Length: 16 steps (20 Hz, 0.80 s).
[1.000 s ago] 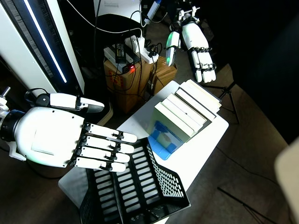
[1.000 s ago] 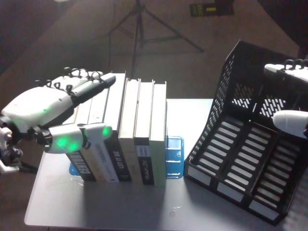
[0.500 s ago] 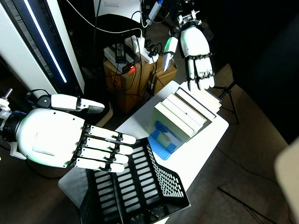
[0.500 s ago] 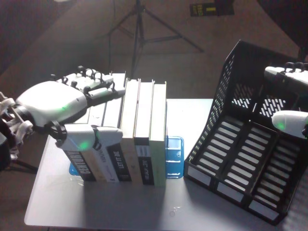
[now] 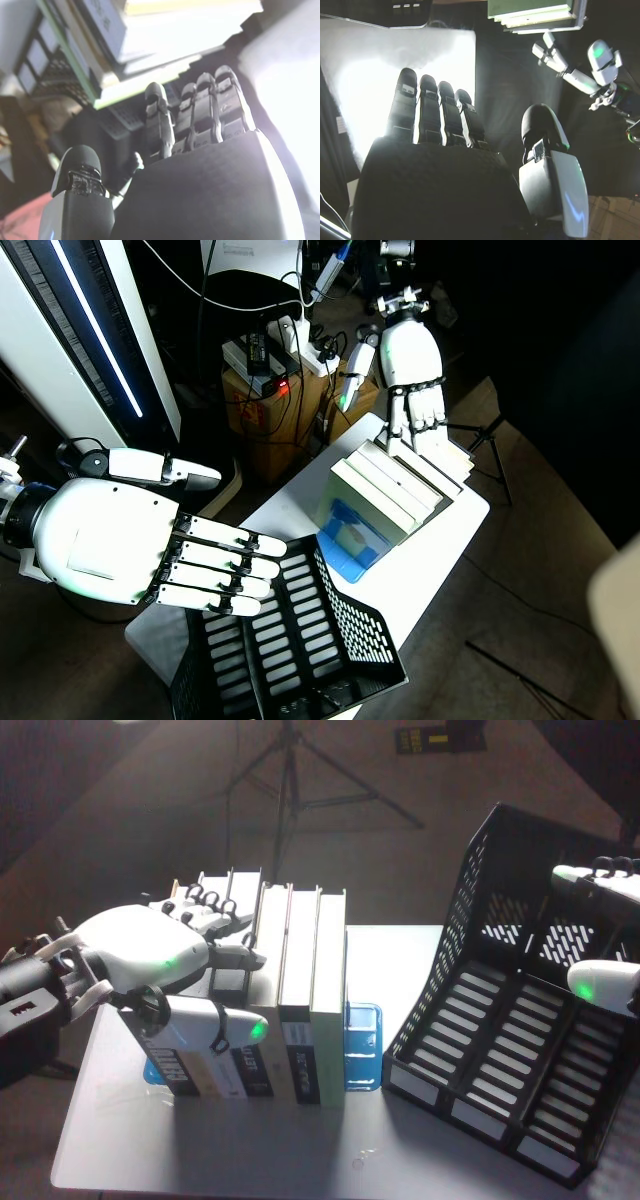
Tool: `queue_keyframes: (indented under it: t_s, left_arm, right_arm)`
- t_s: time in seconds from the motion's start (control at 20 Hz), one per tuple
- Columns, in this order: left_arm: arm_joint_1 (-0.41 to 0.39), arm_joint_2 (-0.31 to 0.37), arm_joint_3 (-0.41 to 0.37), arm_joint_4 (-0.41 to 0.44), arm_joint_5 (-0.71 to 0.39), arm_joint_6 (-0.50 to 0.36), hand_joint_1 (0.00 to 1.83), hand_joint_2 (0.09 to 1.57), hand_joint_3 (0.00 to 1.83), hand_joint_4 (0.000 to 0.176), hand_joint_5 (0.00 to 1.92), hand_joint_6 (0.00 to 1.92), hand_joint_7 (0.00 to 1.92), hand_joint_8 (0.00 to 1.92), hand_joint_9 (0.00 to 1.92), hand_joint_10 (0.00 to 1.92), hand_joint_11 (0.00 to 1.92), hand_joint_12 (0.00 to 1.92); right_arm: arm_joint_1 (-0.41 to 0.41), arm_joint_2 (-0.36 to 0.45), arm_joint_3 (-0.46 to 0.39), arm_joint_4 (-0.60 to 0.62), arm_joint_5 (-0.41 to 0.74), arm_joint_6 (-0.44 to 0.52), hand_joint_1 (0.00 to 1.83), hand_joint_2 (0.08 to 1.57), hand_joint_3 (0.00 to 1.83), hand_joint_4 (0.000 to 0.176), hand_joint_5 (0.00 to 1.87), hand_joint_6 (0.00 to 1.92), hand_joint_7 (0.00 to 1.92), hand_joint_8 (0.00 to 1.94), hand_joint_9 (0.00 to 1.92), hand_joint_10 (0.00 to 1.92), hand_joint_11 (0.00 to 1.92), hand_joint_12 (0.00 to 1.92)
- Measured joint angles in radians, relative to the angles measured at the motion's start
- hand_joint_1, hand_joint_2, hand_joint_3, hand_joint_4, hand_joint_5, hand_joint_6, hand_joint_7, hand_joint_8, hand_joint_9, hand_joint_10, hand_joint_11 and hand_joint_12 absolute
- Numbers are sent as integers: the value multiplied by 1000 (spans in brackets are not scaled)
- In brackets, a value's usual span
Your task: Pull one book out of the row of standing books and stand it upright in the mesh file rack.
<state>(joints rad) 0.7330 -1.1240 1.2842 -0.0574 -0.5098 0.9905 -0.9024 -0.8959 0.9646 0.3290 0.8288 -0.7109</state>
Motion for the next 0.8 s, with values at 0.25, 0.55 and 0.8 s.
queue_keyframes:
  t_s: [0.25,0.55,0.8]
  left_arm:
    - [-11,-21,11,-3,33,45,0,1181,0,111,431,24,0,0,0,0,0,0]
    - [-18,-26,8,22,47,67,0,1165,0,102,491,40,0,0,0,0,0,0]
    - [22,-4,-33,33,34,71,9,1167,0,78,579,25,0,0,0,0,0,0]
  right_arm:
    - [0,-3,2,7,0,0,165,1326,3,0,0,0,0,0,0,0,0,0]
    - [-7,-6,2,10,4,0,191,1332,2,0,0,0,0,0,0,0,0,0]
    - [-7,-8,2,13,0,0,192,1336,2,0,0,0,0,0,0,0,0,0]
